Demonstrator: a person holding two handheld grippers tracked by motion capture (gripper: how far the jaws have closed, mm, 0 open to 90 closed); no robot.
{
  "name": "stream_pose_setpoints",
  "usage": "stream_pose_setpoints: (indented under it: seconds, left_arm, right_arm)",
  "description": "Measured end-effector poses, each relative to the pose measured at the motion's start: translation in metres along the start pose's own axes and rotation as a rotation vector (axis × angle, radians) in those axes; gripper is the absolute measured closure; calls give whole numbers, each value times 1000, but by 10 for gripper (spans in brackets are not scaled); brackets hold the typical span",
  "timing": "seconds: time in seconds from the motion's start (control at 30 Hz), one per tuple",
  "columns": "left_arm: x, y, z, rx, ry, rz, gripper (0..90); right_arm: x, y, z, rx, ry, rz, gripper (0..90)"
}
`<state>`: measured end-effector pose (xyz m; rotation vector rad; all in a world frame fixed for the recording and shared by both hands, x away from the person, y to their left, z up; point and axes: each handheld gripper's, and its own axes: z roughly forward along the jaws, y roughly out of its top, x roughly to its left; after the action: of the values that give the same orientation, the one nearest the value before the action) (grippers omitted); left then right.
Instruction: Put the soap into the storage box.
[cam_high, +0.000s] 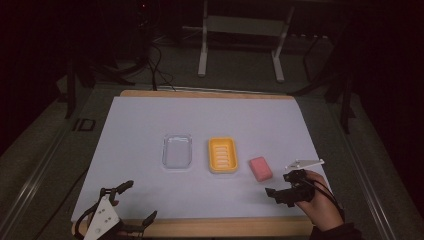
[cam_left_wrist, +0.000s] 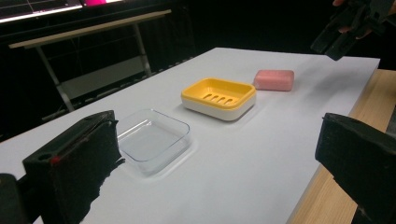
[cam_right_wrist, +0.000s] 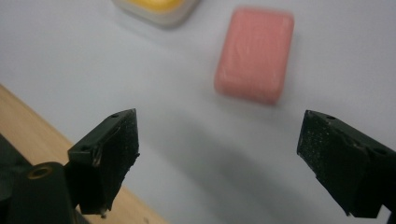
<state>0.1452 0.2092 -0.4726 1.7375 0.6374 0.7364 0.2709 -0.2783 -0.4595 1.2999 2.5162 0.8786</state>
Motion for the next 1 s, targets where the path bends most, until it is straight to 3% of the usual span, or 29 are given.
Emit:
stream_pose_setpoints:
  seconds: [0.2, 0.6, 0.83, 1.0]
  left_arm:
    - [0, 0, 0, 2, 1, 2, 5]
    - [-1, 0, 1, 8, 1, 8, 5]
    - [-1, 0, 1, 9, 1, 8, 5]
    - [-1, 0, 1, 10, 1, 10, 5]
  right_arm:
    - [-8, -2, 7, 187, 38, 86, 141]
    - [-15, 2, 9, 325, 12, 126, 141]
    - [-17, 10, 8, 464, 19, 171, 141]
    - [-18, 17, 7, 530, 22, 186, 141]
